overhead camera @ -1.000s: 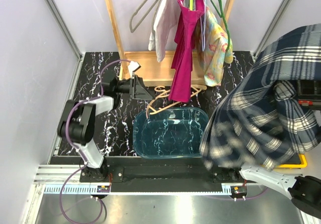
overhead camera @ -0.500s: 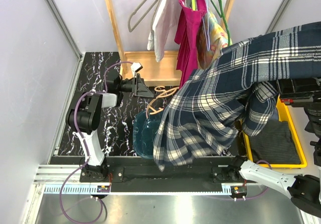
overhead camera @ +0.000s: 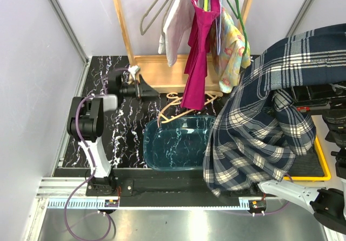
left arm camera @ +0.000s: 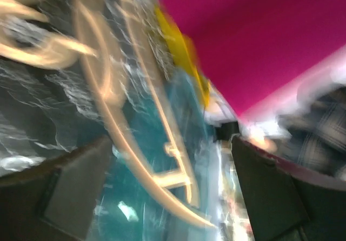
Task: Remove the skirt from the hanger
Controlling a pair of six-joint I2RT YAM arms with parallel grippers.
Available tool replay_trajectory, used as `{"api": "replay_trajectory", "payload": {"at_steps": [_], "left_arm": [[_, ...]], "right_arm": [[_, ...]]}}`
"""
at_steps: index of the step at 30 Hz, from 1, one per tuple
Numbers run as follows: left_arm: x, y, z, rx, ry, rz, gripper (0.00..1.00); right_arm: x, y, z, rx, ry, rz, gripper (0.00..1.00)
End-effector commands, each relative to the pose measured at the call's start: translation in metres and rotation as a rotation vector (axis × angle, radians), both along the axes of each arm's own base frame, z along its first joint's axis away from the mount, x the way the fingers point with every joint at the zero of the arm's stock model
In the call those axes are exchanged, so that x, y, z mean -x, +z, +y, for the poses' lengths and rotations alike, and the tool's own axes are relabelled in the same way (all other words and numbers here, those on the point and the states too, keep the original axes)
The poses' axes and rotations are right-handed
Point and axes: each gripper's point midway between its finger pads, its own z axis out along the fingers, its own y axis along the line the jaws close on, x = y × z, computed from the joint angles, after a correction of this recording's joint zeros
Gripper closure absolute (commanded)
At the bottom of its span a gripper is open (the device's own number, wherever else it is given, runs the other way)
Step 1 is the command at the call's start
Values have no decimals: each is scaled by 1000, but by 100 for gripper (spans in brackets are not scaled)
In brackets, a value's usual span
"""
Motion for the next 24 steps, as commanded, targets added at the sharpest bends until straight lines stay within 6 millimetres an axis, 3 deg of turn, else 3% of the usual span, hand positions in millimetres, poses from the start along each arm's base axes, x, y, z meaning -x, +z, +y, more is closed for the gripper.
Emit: {"api": "replay_trajectory", "payload": {"at_steps": [1,3,7,18,24], "left_arm": [[-15,3,32,-534,93,-201,1],[-9,16,44,-531,140,-188,1],[7,7,50,-560,149,-161,1],[16,-40,6,-479,11,17,1],[21,-38,-15,-404,-46,49,1]], "right_arm": [[12,15,-13,-78,14,-39,100],[10,11,-12,-75,17,-26,100],[10,3,-13,-78,21,-8,100],[13,2,-15,-82,26,-15,100],[12,-7,-17,-84,22,5,100]]}}
